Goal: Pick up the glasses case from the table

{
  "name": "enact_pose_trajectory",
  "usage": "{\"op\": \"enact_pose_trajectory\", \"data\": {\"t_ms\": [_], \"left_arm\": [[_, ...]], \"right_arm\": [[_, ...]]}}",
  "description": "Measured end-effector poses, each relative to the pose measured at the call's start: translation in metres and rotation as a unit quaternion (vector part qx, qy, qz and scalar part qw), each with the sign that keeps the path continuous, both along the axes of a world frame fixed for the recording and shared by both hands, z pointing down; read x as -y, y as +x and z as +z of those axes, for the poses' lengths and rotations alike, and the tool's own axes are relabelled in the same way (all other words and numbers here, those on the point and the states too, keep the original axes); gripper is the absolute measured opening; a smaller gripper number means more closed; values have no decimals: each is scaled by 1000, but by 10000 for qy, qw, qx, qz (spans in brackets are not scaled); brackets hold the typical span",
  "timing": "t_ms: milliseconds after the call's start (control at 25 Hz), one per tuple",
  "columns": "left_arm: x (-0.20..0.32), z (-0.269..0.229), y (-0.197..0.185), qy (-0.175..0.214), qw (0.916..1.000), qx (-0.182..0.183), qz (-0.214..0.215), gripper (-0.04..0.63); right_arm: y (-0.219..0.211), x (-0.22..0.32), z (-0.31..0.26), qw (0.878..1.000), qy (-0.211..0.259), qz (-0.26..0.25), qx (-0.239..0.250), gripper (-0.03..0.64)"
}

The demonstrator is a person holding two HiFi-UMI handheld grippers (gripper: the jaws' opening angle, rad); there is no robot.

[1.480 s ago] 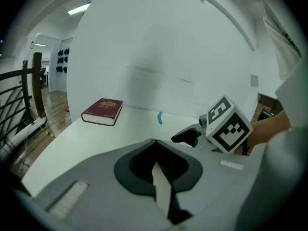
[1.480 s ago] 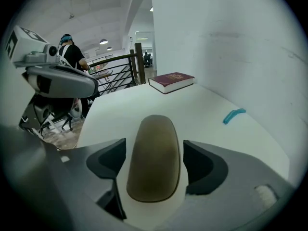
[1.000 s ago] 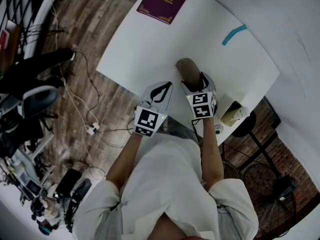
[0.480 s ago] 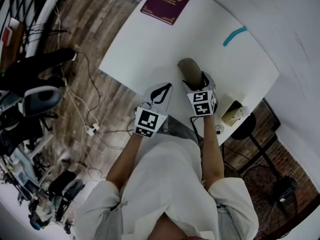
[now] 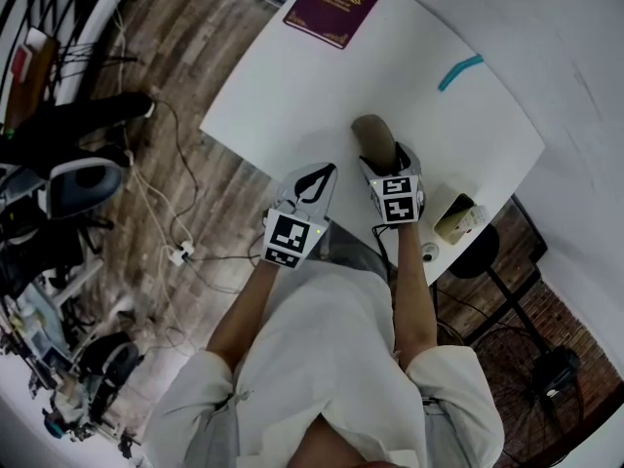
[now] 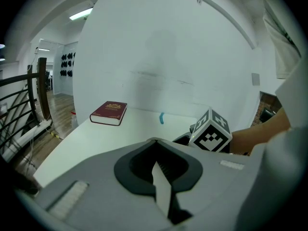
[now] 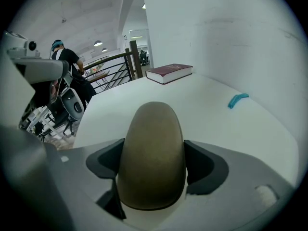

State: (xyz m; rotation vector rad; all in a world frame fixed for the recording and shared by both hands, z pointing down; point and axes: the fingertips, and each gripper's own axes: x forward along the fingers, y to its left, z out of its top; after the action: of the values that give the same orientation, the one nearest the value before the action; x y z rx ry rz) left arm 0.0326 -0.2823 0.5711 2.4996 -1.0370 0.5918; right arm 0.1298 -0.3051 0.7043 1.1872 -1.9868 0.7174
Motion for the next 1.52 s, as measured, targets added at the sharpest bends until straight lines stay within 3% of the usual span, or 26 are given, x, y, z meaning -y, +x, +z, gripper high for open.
{"op": "enact_pose_trajectory", "data": {"t_ms": [640,1120,1520], "left_arm": [[-19,-16,-9,261,9996,-45,49,17],[-25,-52,-17,776,9967,-216,138,18],[-37,-97,-25,1324,9897,-496,241,18]], "right_arm": [[2,-19,-36,9982,464,349,172,377],[0,-39,-126,9856,1566,546,343,377],[-2,-65,-208,9641,2519,736,404,377]]}}
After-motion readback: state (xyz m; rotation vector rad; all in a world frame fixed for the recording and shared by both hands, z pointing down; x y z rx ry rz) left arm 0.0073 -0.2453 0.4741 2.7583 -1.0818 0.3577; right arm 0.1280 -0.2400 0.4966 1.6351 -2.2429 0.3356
